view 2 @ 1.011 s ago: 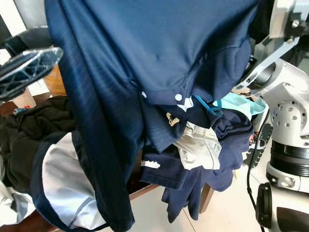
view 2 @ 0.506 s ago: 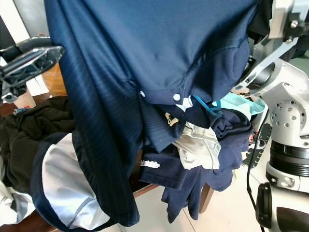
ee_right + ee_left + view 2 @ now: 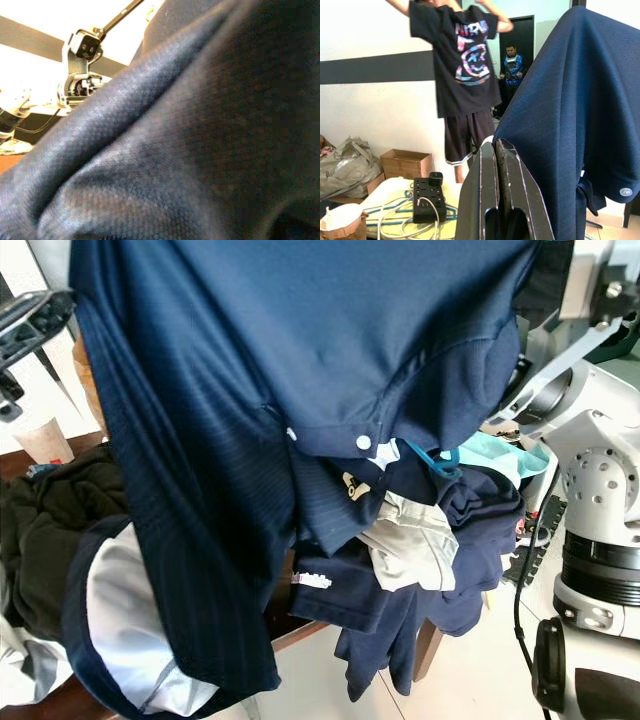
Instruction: Hang hanger
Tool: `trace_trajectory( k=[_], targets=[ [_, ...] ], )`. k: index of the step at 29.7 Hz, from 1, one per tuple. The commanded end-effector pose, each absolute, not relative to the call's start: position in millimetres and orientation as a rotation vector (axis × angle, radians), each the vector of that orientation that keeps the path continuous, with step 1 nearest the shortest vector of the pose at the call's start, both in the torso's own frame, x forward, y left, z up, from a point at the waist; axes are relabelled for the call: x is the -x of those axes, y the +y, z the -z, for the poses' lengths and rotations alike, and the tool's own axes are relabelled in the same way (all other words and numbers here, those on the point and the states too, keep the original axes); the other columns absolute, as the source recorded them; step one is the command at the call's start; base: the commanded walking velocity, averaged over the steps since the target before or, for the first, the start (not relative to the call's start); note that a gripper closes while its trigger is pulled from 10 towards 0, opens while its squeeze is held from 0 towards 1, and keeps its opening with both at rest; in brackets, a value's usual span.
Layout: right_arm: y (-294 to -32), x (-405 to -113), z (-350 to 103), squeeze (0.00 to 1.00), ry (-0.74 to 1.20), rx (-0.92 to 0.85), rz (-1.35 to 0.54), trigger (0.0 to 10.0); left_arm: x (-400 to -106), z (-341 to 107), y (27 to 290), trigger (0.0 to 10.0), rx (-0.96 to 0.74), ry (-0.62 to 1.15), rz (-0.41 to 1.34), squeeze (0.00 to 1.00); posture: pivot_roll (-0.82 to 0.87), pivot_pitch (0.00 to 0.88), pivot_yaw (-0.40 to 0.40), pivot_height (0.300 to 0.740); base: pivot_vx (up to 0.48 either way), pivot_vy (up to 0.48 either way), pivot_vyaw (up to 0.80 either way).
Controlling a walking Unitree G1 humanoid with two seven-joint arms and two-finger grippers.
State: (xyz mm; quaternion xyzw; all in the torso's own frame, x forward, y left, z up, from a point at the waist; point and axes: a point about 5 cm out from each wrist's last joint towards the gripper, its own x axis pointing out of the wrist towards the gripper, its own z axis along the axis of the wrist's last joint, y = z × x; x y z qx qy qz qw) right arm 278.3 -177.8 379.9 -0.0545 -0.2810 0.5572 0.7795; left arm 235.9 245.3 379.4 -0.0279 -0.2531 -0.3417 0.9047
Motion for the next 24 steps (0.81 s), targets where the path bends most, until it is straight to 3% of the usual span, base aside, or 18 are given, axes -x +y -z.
trace_trajectory(
  k=[1, 7, 11, 15, 19, 24],
  targets=[
    [-178, -277, -385, 0.0, -0.63, 0.138, -1.189, 10.0, -231, -384, 246, 0.0, 0.058, -0.557, 0.709, 0.0, 0.01, 0.0, 0.009, 0.74, 0.0, 0.0, 0.0],
    [-187, -296, -382, 0.0, -0.552, 0.138, -1.025, 10.0, -222, -391, 249, 0.0, 0.09, -0.617, 0.736, 0.0, 0.01, 0.0, 0.008, 0.74, 0.0, 0.0, 0.0],
    [-202, -320, -369, 0.0, -0.408, 0.133, -0.849, 10.0, -208, -413, 273, 0.0, 0.109, -0.739, 0.644, 0.0, 0.01, 0.002, 0.006, 0.74, 0.0, 0.0, 0.0],
    [-205, -322, -365, 0.0, -0.379, 0.142, -0.834, 10.0, -203, -419, 281, 0.0, 0.109, -0.77, 0.611, 0.0, 0.01, 0.002, 0.006, 0.74, 0.0, 0.0, 0.0],
    [-215, -318, -361, 0.0, -0.402, 0.095, -0.863, 10.0, -192, -433, 310, 0.0, 0.097, -0.847, 0.448, 0.0, 0.02, 0.005, 0.006, 0.74, 0.0, 0.0, 0.0],
    [-217, -317, -362, 0.0, -0.419, 0.074, -0.87, 10.0, -191, -434, 314, 0.0, 0.102, -0.852, 0.423, 0.0, 0.02, 0.006, 0.006, 0.74, 0.0, 0.0, 0.0]
  ],
)
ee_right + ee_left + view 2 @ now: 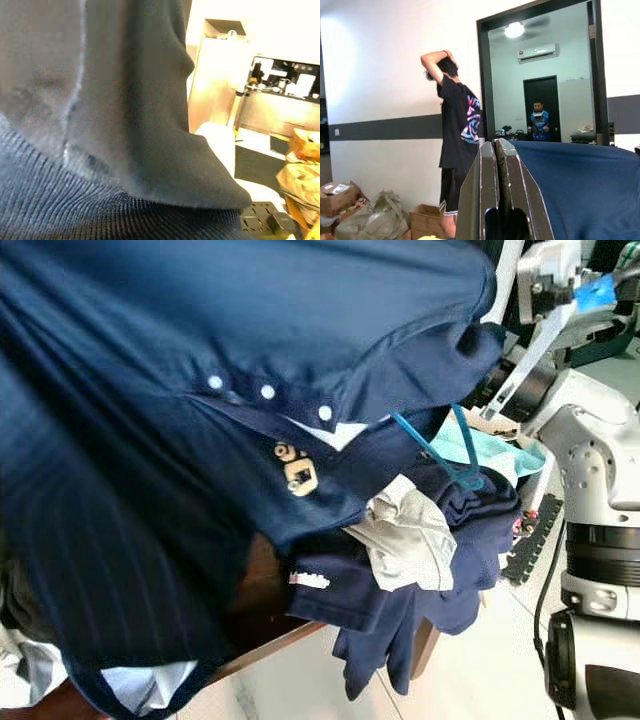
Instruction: Hang hanger
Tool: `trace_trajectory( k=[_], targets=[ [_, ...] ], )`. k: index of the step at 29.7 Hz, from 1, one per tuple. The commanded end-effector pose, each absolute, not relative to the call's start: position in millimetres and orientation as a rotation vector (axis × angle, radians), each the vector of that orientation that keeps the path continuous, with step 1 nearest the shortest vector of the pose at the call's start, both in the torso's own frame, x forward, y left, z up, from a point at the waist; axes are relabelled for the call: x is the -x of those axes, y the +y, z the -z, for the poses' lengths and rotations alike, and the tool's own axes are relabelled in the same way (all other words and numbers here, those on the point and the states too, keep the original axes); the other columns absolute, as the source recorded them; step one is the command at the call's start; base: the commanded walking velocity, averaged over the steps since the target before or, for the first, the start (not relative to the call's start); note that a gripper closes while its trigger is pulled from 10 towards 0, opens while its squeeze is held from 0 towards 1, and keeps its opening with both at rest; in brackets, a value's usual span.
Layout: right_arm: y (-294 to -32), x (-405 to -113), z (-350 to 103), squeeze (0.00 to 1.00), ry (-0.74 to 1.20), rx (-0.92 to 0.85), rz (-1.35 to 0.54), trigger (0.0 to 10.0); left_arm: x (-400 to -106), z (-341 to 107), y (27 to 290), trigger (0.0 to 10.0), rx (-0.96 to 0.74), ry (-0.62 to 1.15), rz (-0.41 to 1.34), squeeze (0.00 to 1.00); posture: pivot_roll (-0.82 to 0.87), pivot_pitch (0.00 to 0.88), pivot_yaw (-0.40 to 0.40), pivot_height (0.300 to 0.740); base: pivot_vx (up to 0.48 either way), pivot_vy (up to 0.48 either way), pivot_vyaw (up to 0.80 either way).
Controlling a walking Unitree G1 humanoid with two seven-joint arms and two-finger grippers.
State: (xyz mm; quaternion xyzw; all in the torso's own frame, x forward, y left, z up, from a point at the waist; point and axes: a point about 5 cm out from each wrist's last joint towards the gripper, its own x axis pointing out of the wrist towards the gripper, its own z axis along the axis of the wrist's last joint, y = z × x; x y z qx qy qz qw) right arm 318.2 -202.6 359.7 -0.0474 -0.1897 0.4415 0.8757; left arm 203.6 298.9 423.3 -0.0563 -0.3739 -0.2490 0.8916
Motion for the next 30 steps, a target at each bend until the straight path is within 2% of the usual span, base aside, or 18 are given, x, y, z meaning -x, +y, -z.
trace_trajectory(
  k=[1, 5, 9, 10, 11, 12, 13, 14, 17, 18, 20, 21, 22, 24, 26, 29, 30],
  targets=[
    [-217, -315, -363, 0.0, -0.442, 0.046, -0.889, 10.0, -192, -429, 317, 0.0, 0.111, -0.837, 0.412, 0.0, 0.02, 0.006, 0.005, 0.74, 0.0, 0.0, 0.0],
    [-214, -313, -359, 0.0, -0.424, 0.07, -0.92, 10.0, -195, -417, 319, 0.0, 0.147, -0.804, 0.396, 0.0, 0.02, 0.007, 0.005, 0.74, 0.0, 0.0, 0.0],
    [-210, -313, -354, 0.0, -0.401, 0.095, -0.945, 10.0, -203, -401, 309, 0.0, 0.173, -0.71, 0.471, 0.0, 0.02, 0.007, 0.006, 0.74, 0.0, 0.0, 0.0],
    [-209, -313, -353, 0.0, -0.396, 0.109, -0.949, 10.0, -205, -392, 298, 1.3, 0.143, -0.641, 0.537, 0.0, 0.02, 0.007, 0.006, 0.74, 0.0, 0.0, 0.0],
    [-207, -312, -353, 0.0, -0.392, 0.125, -0.956, 10.0, -207, -379, 279, 10.0, 0.064, -0.542, 0.633, 0.0, 0.02, 0.007, 0.005, 0.74, 0.0, 0.0, 0.0],
    [-207, -312, -353, 0.0, -0.392, 0.125, -0.956, 10.0, -207, -379, 279, 10.0, 0.064, -0.542, 0.633, 0.0, 0.02, 0.007, 0.005, 0.74, 0.0, 0.0, 0.0],
    [-205, -312, -353, 0.0, -0.388, 0.144, -0.967, 10.0, -208, -366, 263, 10.0, 0.013, -0.449, 0.716, 0.0, 0.02, 0.007, 0.006, 0.74, 0.0, 0.0, 0.0],
    [-205, -312, -353, 0.0, -0.388, 0.144, -0.967, 10.0, -208, -366, 263, 10.0, 0.013, -0.449, 0.716, 0.0, 0.02, 0.007, 0.006, 0.74, 0.0, 0.0, 0.0],
    [-199, -310, -354, 0.0, -0.384, 0.2, -0.984, 10.0, -213, -343, 242, 10.0, -0.098, -0.241, 0.804, 0.0, 0.02, 0.004, 0.008, 0.74, 0.0, 0.0, 0.0],
    [-198, -309, -355, 0.0, -0.389, 0.207, -0.984, 10.0, -213, -340, 240, 10.0, -0.128, -0.2, 0.813, 0.09, 0.02, 0.004, 0.008, 0.74, 0.0, 0.0, 0.0],
    [-198, -309, -355, 0.0, -0.389, 0.207, -0.984, 10.0, -213, -340, 240, 10.0, -0.128, -0.2, 0.813, 0.09, 0.02, 0.004, 0.008, 0.74, 0.0, 0.0, 0.0],
    [-198, -309, -356, 0.0, -0.394, 0.21, -0.984, 10.0, -213, -340, 239, 10.0, -0.155, -0.178, 0.814, 0.34, 0.02, 0.003, 0.01, 0.74, 0.0, 0.0, 0.0],
    [-198, -309, -356, 0.0, -0.394, 0.21, -0.984, 10.0, -213, -340, 239, 10.0, -0.155, -0.178, 0.814, 0.34, 0.02, 0.003, 0.01, 0.74, 0.0, 0.0, 0.0],
    [-195, -308, -355, 0.0, -0.384, 0.259, -0.989, 10.0, -210, -353, 238, 10.0, -0.199, -0.21, 0.822, 1.0, 0.02, 0.001, 0.015, 0.74, 0.0, 0.0, 0.0],
    [-195, -308, -355, 0.0, -0.384, 0.259, -0.989, 10.0, -210, -353, 238, 10.0, -0.199, -0.21, 0.822, 1.0, 0.02, 0.001, 0.015, 0.74, 0.0, 0.0, 0.0],
    [-178, -309, -342, 0.0, -0.335, 0.373, -1.029, 10.0, -204, -390, 242, 10.0, -0.224, -0.366, 0.81, 1.0, 0.02, 0.0, 0.017, 0.74, 0.0, 0.0, 0.0],
    [-178, -309, -342, 0.0, -0.335, 0.373, -1.029, 10.0, -204, -390, 242, 10.0, -0.224, -0.366, 0.81, 1.0, 0.02, 0.0, 0.017, 0.74, 0.0, 0.0, 0.0]
  ],
)
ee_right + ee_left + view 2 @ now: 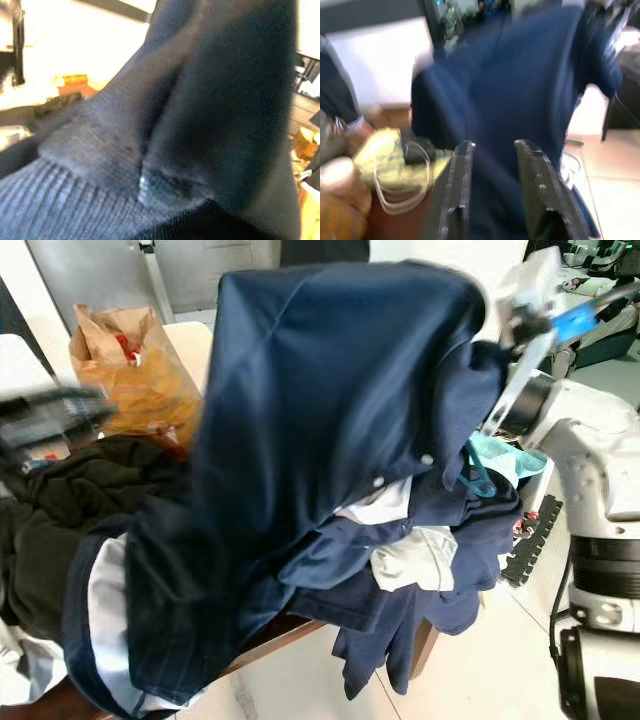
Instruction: Hang hanger
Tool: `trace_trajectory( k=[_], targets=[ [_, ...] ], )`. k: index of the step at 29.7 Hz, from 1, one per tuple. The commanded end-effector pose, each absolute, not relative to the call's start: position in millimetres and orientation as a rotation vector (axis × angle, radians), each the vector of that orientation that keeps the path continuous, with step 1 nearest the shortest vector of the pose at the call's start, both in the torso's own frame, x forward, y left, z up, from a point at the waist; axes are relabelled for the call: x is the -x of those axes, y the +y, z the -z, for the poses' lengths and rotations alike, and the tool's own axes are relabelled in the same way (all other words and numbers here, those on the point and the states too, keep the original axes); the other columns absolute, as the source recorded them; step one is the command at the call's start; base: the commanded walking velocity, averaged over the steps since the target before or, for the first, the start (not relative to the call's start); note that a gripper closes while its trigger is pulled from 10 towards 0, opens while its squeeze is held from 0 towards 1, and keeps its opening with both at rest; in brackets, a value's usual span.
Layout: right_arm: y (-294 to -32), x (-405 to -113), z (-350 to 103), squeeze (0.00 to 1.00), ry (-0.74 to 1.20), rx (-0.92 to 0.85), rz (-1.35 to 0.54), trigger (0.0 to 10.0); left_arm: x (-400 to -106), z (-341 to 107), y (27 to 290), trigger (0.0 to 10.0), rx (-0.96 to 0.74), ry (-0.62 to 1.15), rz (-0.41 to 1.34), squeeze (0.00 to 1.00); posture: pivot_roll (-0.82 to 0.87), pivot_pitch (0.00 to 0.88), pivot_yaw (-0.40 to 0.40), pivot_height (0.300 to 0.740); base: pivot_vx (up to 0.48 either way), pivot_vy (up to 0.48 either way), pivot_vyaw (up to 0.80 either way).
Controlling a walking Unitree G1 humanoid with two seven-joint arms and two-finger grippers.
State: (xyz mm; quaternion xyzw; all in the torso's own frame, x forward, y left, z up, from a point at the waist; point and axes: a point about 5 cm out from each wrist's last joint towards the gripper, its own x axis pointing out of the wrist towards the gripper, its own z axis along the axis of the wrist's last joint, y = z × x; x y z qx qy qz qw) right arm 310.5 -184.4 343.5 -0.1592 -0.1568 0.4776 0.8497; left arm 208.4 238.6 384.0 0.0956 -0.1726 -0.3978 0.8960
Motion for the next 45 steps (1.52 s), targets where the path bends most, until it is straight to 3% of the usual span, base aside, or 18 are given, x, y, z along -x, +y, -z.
trace_trajectory(
  k=[1, 4, 6, 9, 13, 16, 19, 20, 21, 22, 24, 26, 28, 39, 40, 42, 43, 45],
  targets=[
    [-166, -309, -334, 0.0, -0.318, 0.42, -1.062, 10.0, -202, -406, 241, 10.0, -0.218, -0.443, 0.818, 1.0, 0.02, 0.0, 0.019, 0.74, 0.0, 0.0, 0.0],
    [-166, -309, -334, 0.0, -0.318, 0.42, -1.062, 10.0, -202, -406, 241, 10.0, -0.218, -0.443, 0.818, 1.0, 0.02, 0.0, 0.019, 0.74, 0.0, 0.0, 0.0],
    [-139, -307, -321, 0.0, -0.308, 0.48, -1.137, 10.0, -200, -422, 237, 10.0, -0.216, -0.521, 0.865, 1.0, 0.03, 0.0, 0.021, 0.74, 0.0, 0.0, 0.0],
    [-112, -301, -308, 0.0, -0.303, 0.598, -1.232, 10.0, -199, -432, 230, 10.0, -0.261, -0.505, 0.994, 1.0, 0.03, 0.0, 0.02, 0.74, 0.0, 0.0, 0.0],
    [-108, -300, -307, 0.0, -0.306, 0.642, -1.248, 10.0, -198, -434, 228, 10.0, -0.267, -0.476, 1.056, 1.0, 0.03, 0.0, 0.021, 0.74, 0.0, 0.0, 0.0],
    [-93, -294, -313, 0.0, -0.357, 0.669, -1.302, 10.0, -203, -427, 223, 10.0, -0.311, -0.33, 1.23, 1.0, 0.03, 0.0, 0.036, 0.74, 0.0, 0.0, 0.0],
    [-93, -294, -313, 0.0, -0.357, 0.669, -1.302, 10.0, -203, -427, 223, 10.0, -0.311, -0.33, 1.23, 1.0, 0.03, 0.0, 0.036, 0.74, 0.0, 0.0, 0.0],
    [-85, -290, -317, 0.0, -0.387, 0.667, -1.335, 10.0, -208, -420, 218, 10.0, -0.351, -0.25, 1.301, 0.23, 0.03, 0.0, 0.04, 0.74, 0.0, 0.0, 0.0],
    [-78, -287, -320, 0.0, -0.414, 0.659, -1.356, 10.0, -214, -409, 211, 10.0, -0.42, -0.163, 1.357, 0.0, 0.03, 0.0, 0.049, 0.74, 0.0, 0.0, 0.0],
    [-78, -287, -320, 0.0, -0.414, 0.659, -1.356, 10.0, -214, -409, 211, 10.0, -0.42, -0.163, 1.357, 0.0, 0.03, 0.0, 0.049, 0.74, 0.0, 0.0, 0.0],
    [-73, -285, -325, 0.0, -0.444, 0.646, -1.364, 10.0, -226, -387, 200, 10.0, -0.578, -0.045, 1.39, 0.0, 0.03, 0.0, 0.052, 0.74, 0.0, 0.0, 0.0],
    [-73, -285, -325, 0.0, -0.444, 0.646, -1.364, 10.0, -226, -387, 200, 10.0, -0.578, -0.045, 1.39, 0.0, 0.03, 0.0, 0.052, 0.74, 0.0, 0.0, 0.0],
    [-71, -282, -328, 0.0, -0.465, 0.632, -1.375, 10.0, -238, -371, 197, 10.0, -0.73, 0.002, 1.364, 0.0, 0.02, 0.0, 0.056, 0.74, 0.0, 0.0, 0.0],
    [-66, -276, -327, 0.0, -0.477, 0.603, -1.405, 10.0, -261, -369, 196, 10.0, -0.862, -0.054, 1.276, 0.0, 0.02, 0.0, 0.06, 0.74, 0.0, 0.0, 0.0],
    [-66, -276, -327, 0.0, -0.476, 0.602, -1.405, 10.0, -262, -371, 196, 5.3, -0.863, -0.069, 1.265, 0.0, 0.02, 0.0, 0.06, 0.74, 0.0, 0.0, 0.0],
    [-66, -276, -327, 0.0, -0.476, 0.602, -1.405, 10.0, -262, -371, 196, 5.3, -0.863, -0.069, 1.265, 0.0, 0.02, 0.0, 0.06, 0.74, 0.0, 0.0, 0.0],
    [-65, -275, -327, 0.0, -0.476, 0.599, -1.408, 10.0, -265, -375, 196, 0.0, -0.865, -0.094, 1.253, 0.0, 0.02, 0.0, 0.059, 0.74, 0.0, 0.0, 0.0],
    [-65, -275, -327, 0.0, -0.474, 0.597, -1.412, 10.0, -267, -379, 195, 0.0, -0.862, -0.123, 1.241, 0.0, 0.02, 0.0, 0.058, 0.74, 0.0, 0.0, 0.0]
  ],
)
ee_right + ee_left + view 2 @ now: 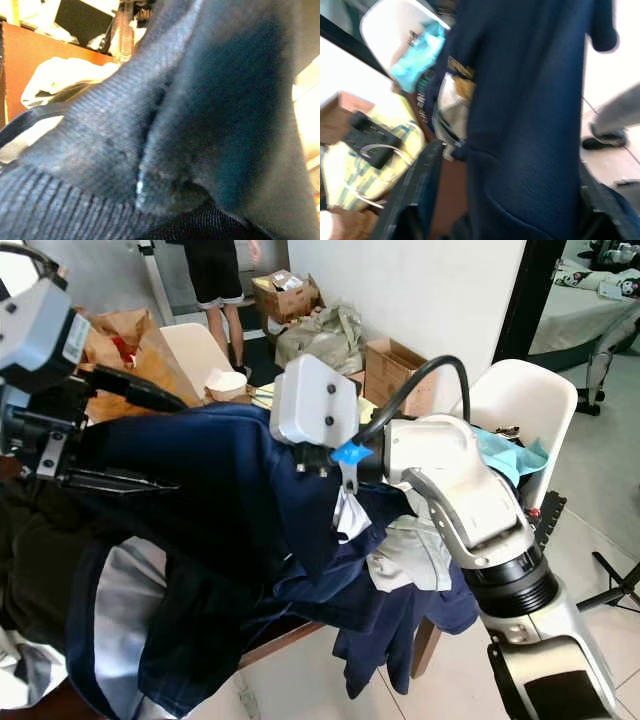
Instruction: Hang hanger
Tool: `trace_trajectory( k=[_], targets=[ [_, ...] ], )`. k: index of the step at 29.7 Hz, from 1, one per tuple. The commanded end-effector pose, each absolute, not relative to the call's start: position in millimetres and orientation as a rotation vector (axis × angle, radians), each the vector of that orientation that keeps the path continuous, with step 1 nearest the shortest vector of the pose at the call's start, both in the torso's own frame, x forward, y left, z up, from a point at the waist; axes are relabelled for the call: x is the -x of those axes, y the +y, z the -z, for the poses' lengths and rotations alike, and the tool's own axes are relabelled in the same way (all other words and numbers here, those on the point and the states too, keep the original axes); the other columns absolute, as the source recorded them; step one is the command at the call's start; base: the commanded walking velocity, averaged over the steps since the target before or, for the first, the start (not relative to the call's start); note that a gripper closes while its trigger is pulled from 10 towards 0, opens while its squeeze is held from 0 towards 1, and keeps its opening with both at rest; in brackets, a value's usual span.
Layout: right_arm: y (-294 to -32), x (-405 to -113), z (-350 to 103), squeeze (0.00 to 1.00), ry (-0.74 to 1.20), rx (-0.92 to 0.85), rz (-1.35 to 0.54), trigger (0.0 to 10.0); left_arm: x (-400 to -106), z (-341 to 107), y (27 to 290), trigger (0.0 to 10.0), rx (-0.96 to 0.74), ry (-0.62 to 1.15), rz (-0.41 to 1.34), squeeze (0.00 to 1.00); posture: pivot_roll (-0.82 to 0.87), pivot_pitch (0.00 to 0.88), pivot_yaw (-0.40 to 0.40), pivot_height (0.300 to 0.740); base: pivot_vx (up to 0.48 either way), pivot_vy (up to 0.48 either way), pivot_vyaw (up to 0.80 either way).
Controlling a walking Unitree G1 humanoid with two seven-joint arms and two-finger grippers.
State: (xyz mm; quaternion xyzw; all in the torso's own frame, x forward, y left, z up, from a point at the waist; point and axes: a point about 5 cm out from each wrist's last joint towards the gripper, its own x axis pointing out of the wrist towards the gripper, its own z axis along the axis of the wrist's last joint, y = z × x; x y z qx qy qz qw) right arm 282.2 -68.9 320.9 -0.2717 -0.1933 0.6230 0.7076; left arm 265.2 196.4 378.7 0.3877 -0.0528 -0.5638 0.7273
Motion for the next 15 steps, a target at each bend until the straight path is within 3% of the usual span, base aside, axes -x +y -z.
trace_trajectory(
  k=[1, 15],
  targets=[
    [-65, -275, -326, 0.0, -0.472, 0.596, -1.415, 10.0, -268, -382, 194, 0.0, -0.853, -0.146, 1.237, 0.0, 0.02, 0.0, 0.057, 0.74, 0.0, 0.0, 0.0],
    [-65, -275, -323, 0.0, -0.455, 0.597, -1.42, 10.0, -261, -394, 186, 0.0, -0.783, -0.234, 1.316, 0.0, 0.02, 0.0, 0.054, 0.74, 0.0, 0.0, 0.0]
  ],
)
